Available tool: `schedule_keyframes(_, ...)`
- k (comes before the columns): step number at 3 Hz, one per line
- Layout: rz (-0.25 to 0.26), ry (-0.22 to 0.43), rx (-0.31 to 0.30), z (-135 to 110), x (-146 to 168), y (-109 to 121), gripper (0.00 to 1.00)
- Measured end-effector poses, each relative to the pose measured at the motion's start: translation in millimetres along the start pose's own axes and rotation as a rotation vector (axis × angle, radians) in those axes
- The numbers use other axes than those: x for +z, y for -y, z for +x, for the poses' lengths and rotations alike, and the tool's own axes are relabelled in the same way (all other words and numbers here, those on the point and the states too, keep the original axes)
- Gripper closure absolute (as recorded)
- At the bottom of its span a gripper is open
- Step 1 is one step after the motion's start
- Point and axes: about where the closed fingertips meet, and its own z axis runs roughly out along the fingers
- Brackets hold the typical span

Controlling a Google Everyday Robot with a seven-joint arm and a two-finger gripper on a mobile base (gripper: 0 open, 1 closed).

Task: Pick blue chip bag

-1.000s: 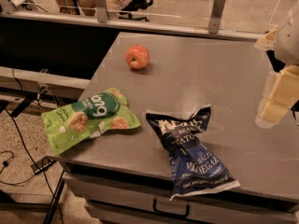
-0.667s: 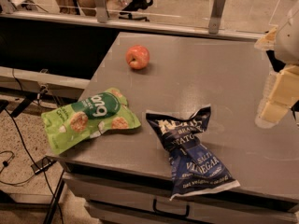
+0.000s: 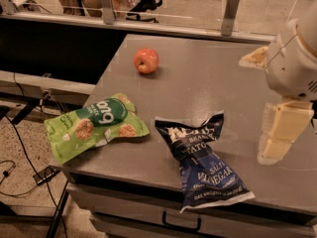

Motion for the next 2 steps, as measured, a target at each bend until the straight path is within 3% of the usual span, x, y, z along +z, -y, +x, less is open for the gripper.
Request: schedule_keyframes(2,-0.112,0.046,-0.39,-47.5,36.3,-56.9,0.0)
